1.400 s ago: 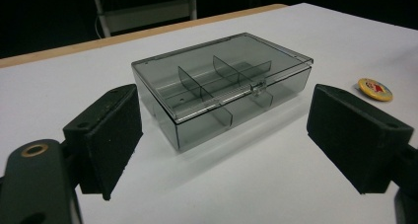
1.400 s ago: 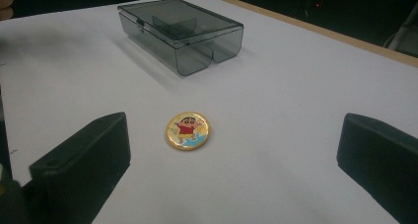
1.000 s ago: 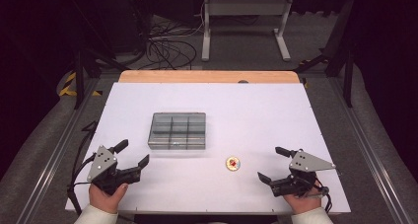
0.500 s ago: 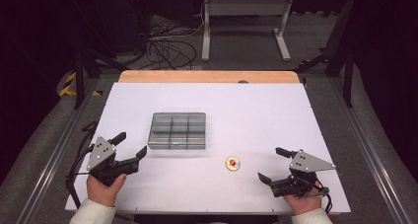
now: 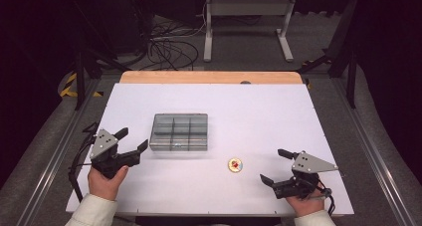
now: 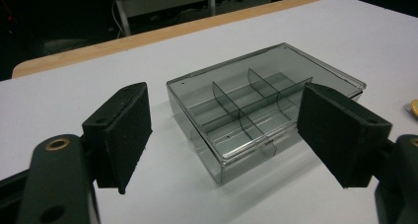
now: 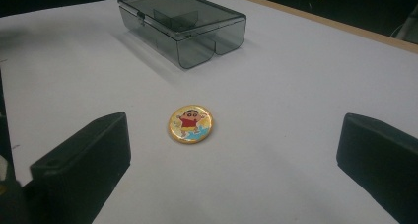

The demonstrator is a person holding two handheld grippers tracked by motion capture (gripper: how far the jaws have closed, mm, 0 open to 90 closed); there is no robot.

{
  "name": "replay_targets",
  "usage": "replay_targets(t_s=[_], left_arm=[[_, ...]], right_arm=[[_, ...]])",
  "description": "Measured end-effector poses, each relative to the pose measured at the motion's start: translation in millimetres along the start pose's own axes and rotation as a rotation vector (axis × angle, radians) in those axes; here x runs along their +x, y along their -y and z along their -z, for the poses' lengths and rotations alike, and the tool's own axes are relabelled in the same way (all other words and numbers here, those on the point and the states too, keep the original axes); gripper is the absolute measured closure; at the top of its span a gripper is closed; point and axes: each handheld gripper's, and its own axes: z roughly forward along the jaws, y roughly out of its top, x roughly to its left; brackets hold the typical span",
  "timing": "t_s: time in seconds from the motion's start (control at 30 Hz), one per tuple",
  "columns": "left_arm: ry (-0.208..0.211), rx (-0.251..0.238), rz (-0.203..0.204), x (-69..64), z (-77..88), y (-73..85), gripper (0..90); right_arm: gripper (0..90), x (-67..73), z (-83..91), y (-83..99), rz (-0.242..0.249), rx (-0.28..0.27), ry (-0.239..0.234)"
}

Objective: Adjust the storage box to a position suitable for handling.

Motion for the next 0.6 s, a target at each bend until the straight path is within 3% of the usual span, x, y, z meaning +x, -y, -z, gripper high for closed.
replay_targets(t_s=[0.03, 0.23, 0.3, 0.6], left_arm=[[0.006, 0.002, 0.004, 0.6, -0.6, -0.5, 23.0], [0.032, 0.058, 0.022, 4.9, -3.2, -6.2, 52.0], [0.043, 0.100, 0.034, 7.8, -7.1, -9.9, 61.7], [0.016, 0.168, 0.031, 13.3, -20.2, -18.9, 89.7]], right_arm=[[0.2, 0.0, 0.0, 0.0, 0.000, 0.001, 0.000], [0.7, 0.1, -0.2, -0.1, 0.003, 0.007, -0.002], [0.8, 0.1, -0.2, -0.1, 0.003, 0.006, -0.004], [0.9, 0.2, -1.0, 0.2, 0.007, 0.012, -0.007]])
